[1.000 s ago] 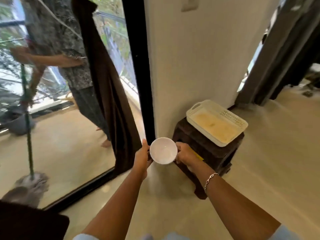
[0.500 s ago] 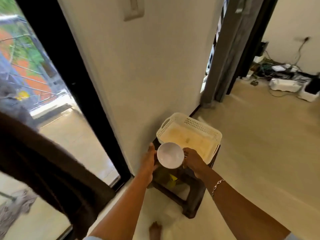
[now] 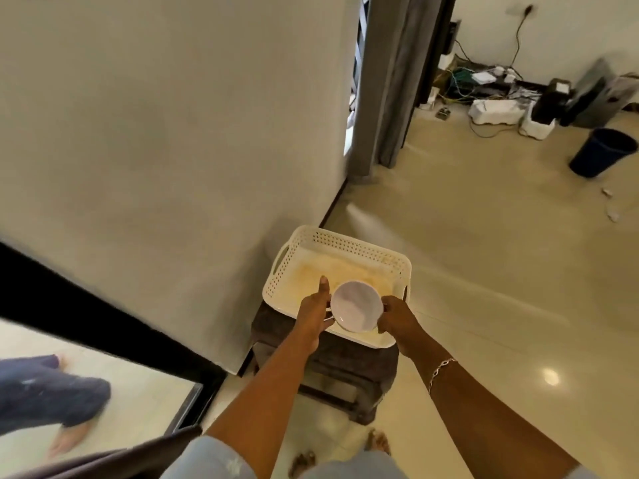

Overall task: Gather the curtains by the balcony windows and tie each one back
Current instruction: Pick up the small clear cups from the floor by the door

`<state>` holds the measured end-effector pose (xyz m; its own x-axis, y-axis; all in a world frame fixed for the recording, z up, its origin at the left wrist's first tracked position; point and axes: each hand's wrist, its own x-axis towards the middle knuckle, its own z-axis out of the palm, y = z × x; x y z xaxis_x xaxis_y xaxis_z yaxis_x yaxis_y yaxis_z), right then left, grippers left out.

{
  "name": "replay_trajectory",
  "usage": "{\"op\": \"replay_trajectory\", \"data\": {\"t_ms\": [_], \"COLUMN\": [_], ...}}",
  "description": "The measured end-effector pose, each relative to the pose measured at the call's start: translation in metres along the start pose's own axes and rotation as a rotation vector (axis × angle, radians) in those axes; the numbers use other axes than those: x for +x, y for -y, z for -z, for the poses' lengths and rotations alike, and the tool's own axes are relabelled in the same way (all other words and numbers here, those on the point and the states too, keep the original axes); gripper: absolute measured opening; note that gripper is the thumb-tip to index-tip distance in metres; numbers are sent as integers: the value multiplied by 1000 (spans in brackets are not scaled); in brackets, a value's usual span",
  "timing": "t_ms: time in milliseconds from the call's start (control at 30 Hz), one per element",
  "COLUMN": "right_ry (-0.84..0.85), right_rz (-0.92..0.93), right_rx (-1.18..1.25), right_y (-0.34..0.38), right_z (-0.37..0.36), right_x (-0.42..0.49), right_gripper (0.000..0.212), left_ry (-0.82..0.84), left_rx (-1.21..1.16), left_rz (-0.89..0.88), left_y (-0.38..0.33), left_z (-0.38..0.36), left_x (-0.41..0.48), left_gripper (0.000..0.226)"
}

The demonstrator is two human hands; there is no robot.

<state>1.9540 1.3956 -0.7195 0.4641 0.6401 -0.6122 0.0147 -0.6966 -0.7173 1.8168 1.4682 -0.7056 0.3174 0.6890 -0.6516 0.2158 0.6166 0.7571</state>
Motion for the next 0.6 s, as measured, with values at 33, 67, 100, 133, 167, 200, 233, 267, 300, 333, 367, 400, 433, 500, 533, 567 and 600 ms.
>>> {"op": "replay_trajectory", "data": {"t_ms": [33,67,100,133,167,200,233,267,300,333,367,400,433,500,533,567,600], "right_ry": [-6,-9,-5,3,9,15,17,19,19,17,19,21,26,37,40,41,41], "right_rz": [-28,-55,-79,-104,-127,-146,-163,-178,-193,-211,-229,-240,-248,-254,-256,-255,-256], "right_rx": [14,24,32,38,44,40,28,8,-11,-20,-23,-22,-15,2,3,-4,-9], "right_y": [-2,-3,-4,-6,-9,-13,-17,-23,-28,-33,-39,-43,-48,-56,-60,-63,-65], "right_z": [4,7,10,12,13,15,15,16,16,16,15,14,13,11,11,10,10], "right_x": [6,10,16,20,24,31,38,46,52,57,61,65,67,71,74,76,79], "right_gripper": [49,48,47,49,53,55,53,50,48,48,47,46,46,46,46,46,47], "left_ry": [5,10,16,20,21,23,24,24,20,19,21,25,28,34,35,28,16], "left_rx": [23,48,73,101,120,126,126,129,134,141,152,164,174,184,190,195,199], "left_rz": [16,27,35,46,63,83,100,115,130,145,158,165,172,179,174,167,162], "left_y": [0,0,1,3,6,10,13,17,20,23,27,30,34,39,43,47,49], "left_z": [-6,-12,-19,-24,-27,-30,-33,-36,-37,-38,-40,-42,-43,-46,-48,-50,-52], "left_x": [8,15,23,30,37,44,51,57,62,66,71,76,80,86,90,93,95], "left_gripper": [65,65,64,63,62,63,65,65,65,64,64,63,63,60,57,53,50]}}
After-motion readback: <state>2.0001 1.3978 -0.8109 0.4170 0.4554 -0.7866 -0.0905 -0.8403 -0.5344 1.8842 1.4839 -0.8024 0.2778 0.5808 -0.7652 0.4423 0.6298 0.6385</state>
